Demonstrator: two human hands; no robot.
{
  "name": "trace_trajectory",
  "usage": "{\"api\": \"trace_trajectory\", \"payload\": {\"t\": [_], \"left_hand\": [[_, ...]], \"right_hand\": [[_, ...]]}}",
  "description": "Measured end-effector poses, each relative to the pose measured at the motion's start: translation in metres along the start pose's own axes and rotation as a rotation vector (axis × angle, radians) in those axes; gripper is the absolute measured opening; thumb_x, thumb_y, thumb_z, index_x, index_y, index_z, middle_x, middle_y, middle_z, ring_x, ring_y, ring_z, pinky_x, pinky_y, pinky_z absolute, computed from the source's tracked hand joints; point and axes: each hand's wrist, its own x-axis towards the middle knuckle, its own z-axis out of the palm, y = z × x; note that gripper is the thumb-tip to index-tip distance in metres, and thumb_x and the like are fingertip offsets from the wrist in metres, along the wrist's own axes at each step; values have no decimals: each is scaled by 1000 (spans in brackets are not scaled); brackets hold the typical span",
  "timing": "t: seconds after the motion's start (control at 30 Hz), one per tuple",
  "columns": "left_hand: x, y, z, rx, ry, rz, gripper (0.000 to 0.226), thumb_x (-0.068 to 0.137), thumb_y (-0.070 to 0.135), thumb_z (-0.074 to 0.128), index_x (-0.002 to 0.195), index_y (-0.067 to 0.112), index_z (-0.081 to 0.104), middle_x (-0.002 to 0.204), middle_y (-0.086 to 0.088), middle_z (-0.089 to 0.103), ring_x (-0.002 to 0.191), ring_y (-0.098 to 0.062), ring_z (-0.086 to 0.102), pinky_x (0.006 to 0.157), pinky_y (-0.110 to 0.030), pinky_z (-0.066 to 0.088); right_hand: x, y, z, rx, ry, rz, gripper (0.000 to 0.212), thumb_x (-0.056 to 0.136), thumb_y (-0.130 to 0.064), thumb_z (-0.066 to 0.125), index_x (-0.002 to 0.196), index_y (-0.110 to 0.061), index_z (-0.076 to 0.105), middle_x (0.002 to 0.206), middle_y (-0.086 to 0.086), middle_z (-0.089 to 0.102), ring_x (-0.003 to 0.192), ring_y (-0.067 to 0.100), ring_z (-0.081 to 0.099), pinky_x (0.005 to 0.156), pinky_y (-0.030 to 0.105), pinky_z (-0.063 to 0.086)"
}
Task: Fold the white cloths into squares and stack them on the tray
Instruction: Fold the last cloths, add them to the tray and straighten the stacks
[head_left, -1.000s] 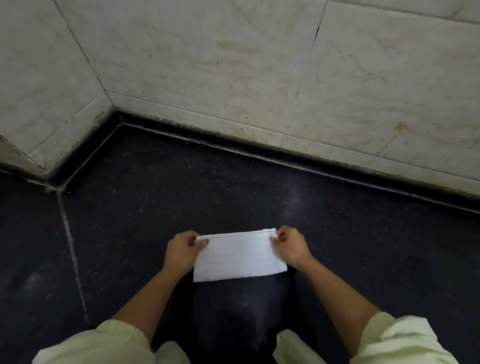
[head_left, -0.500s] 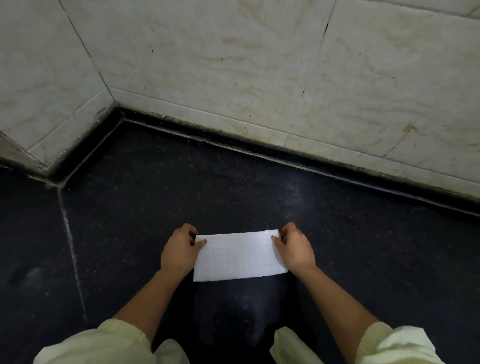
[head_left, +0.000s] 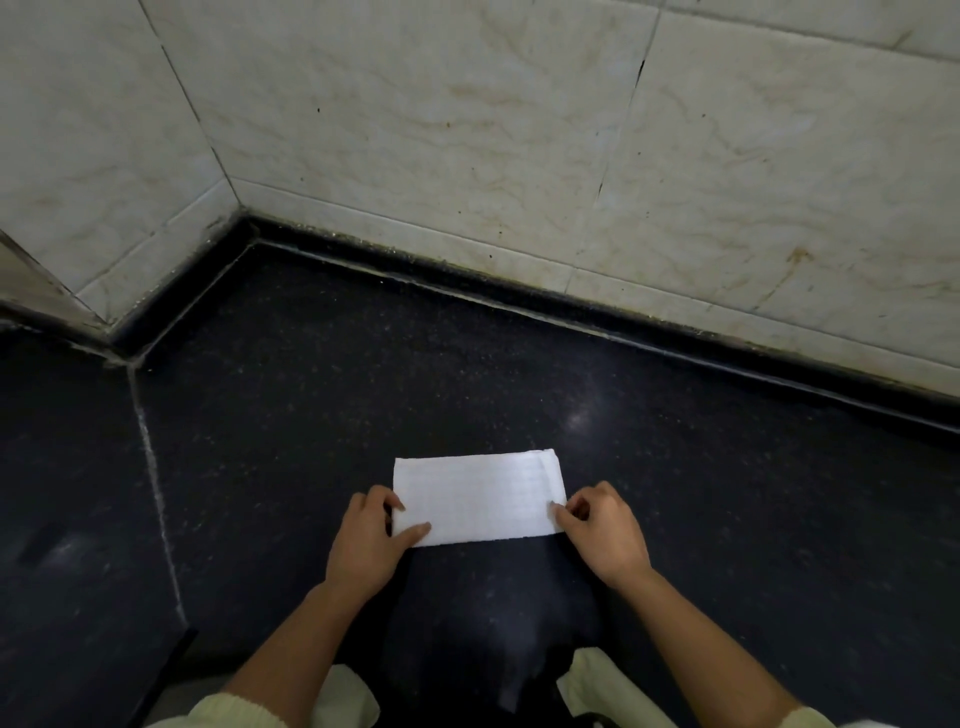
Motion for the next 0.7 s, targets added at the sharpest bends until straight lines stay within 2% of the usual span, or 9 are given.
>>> {"api": "trace_trajectory", "payload": {"t": [0.23, 0.37, 0.47, 0.53, 0.6, 0.7], "left_hand": [[1, -2, -5, -81, -47, -11, 39, 73, 31, 81, 100, 23, 54, 103, 4, 47, 85, -8, 53, 67, -19, 42], [5, -4, -8, -91, -83, 11, 40, 72, 30, 82, 100, 21, 55, 102, 1, 46, 84, -8, 52, 66, -16, 39], [10, -4, -12, -85, -147, 1, 41, 74, 28, 81, 103, 18, 55, 105, -2, 45, 82, -8, 51, 64, -13, 38], [13, -5, -14, -106, -167, -5, 41, 74, 27, 81, 104, 17, 55, 108, -5, 46, 82, -8, 52, 63, -13, 38], [15, -8, -13, -124, -180, -4, 39, 75, 25, 81, 104, 17, 55, 109, -6, 47, 82, -8, 52, 63, -13, 39], [17, -12, -13, -158, -186, -11, 36, 76, 23, 80, 103, 18, 57, 110, -8, 49, 83, -8, 54, 64, -13, 40]], "right_hand": [[-3, 2, -8, 20, -20, 133, 37, 75, -46, 75, 92, -16, 59, 95, -4, 57, 82, 12, 59, 71, 33, 54], [-5, -11, -4, 120, -32, 222, 38, 76, -35, 77, 99, -13, 56, 91, 0, 61, 81, 16, 60, 72, 36, 55], [-2, -18, -3, 197, -78, 307, 21, 75, -21, 77, 80, -8, 60, 76, 4, 58, 70, 17, 56, 73, 42, 55], [0, -19, -1, 264, -105, 344, 25, 74, -22, 78, 72, -9, 56, 76, 4, 61, 70, 17, 58, 69, 38, 53], [2, -20, 1, 332, -95, 355, 25, 73, -22, 79, 74, -10, 57, 81, 5, 64, 75, 18, 60, 65, 30, 50], [1, -23, 1, 508, -70, 382, 23, 74, -18, 79, 79, -7, 60, 85, 10, 68, 76, 22, 64, 62, 31, 49]]}}
